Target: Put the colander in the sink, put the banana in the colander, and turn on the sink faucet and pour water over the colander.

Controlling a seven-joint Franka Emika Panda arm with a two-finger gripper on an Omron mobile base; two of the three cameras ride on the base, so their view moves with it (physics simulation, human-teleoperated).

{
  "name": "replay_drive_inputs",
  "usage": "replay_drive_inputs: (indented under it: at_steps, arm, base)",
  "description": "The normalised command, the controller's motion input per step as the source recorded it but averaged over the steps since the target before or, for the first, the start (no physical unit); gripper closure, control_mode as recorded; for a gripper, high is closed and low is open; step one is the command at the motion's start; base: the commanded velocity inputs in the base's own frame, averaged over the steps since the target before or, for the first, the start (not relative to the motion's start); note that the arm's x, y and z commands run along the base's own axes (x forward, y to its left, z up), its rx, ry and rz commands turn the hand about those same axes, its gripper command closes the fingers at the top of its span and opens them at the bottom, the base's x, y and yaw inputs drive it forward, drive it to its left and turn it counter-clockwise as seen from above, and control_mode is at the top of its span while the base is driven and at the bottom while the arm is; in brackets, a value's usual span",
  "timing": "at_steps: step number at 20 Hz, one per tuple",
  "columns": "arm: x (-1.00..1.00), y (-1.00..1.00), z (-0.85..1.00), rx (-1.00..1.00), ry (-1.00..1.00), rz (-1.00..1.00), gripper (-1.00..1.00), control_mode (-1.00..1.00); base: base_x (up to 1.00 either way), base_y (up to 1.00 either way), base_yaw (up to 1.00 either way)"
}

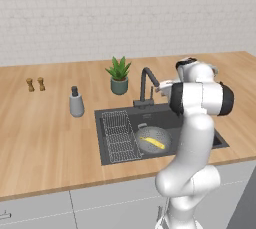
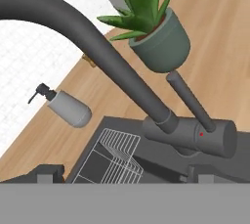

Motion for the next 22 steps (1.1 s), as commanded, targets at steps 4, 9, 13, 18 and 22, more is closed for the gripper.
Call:
replay_drive_inputs:
  at_steps: [4, 9, 13, 18, 22]
  arm:
    - [0.20, 0.00, -0.30, 0.00, 0.00, -0.06, -1.00, -1.00]
    - [0.24, 0.00, -0.30, 0.00, 0.00, -0.06, -1.00, -1.00]
    - [0.36, 0.01, -0.28, 0.00, 0.01, -0.05, -1.00, -1.00]
    - [0.40, 0.00, -0.26, 0.00, 0.02, -0.05, -1.00, -1.00]
    - [0.31, 0.00, -0.23, 0.00, 0.02, -0.04, -1.00, -1.00]
  base:
    - [0.00, 0.00, 0.00]
    - [0.00, 0.00, 0.00]
    - [0.00, 0.00, 0.00]
    - [0.00, 0.00, 0.00]
    - [0.00, 0.00, 0.00]
